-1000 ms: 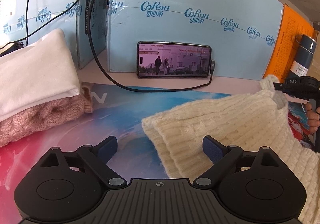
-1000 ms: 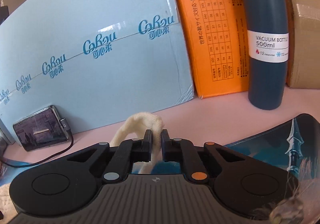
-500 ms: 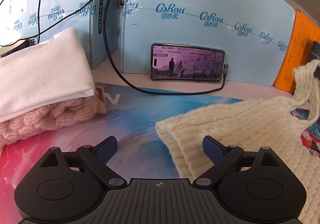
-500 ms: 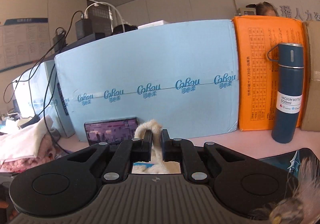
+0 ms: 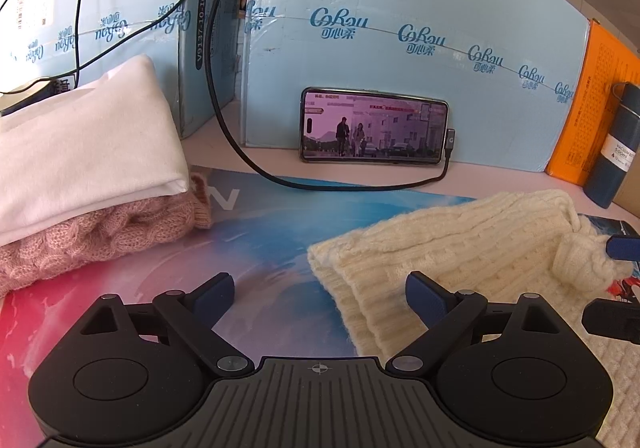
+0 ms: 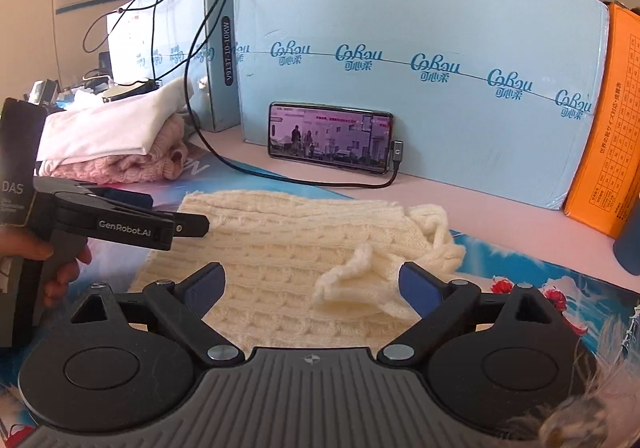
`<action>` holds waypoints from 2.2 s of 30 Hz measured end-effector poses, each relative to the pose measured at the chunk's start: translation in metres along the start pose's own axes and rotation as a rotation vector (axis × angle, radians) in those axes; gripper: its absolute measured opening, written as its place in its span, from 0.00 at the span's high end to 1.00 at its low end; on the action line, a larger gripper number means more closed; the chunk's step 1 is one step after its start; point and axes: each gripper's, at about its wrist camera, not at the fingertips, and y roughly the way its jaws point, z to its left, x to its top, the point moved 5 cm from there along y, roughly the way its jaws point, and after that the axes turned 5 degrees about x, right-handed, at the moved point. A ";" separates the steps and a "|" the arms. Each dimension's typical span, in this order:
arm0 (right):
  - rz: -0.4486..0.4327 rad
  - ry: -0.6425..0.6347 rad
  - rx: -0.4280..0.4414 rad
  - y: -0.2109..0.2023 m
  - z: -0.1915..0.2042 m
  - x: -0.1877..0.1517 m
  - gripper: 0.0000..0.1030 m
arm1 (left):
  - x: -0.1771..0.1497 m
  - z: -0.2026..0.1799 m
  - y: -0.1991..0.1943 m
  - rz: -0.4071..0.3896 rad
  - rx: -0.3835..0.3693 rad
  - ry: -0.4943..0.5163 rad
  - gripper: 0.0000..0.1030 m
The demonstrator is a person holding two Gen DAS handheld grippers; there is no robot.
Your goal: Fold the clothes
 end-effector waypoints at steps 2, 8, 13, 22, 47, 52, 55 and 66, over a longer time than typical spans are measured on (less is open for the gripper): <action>-0.011 -0.012 0.028 -0.006 0.006 0.002 0.09 | 0.000 0.000 0.000 0.000 0.000 0.000 0.08; -0.082 0.107 0.115 -0.020 -0.009 0.012 0.08 | -0.001 0.001 0.000 -0.001 0.000 -0.001 0.08; -0.039 0.189 0.149 -0.007 -0.018 0.009 0.09 | -0.001 0.000 0.000 0.000 0.000 0.001 0.08; 0.055 0.232 0.155 0.006 -0.015 0.003 0.09 | -0.001 0.001 0.000 0.001 -0.001 -0.001 0.08; -0.176 0.565 -0.082 -0.176 -0.047 -0.114 0.06 | -0.011 -0.061 -0.126 -0.552 -0.405 0.239 0.01; -0.144 0.617 -0.012 -0.167 -0.042 -0.130 0.06 | -0.061 -0.086 -0.190 -0.702 -0.392 0.457 0.00; -0.118 0.639 0.033 -0.156 -0.037 -0.133 0.06 | -0.091 -0.093 -0.206 -0.681 -0.327 0.538 0.00; -0.107 0.763 0.170 -0.157 -0.025 -0.137 0.04 | -0.137 -0.130 -0.215 -0.619 -0.323 0.690 0.00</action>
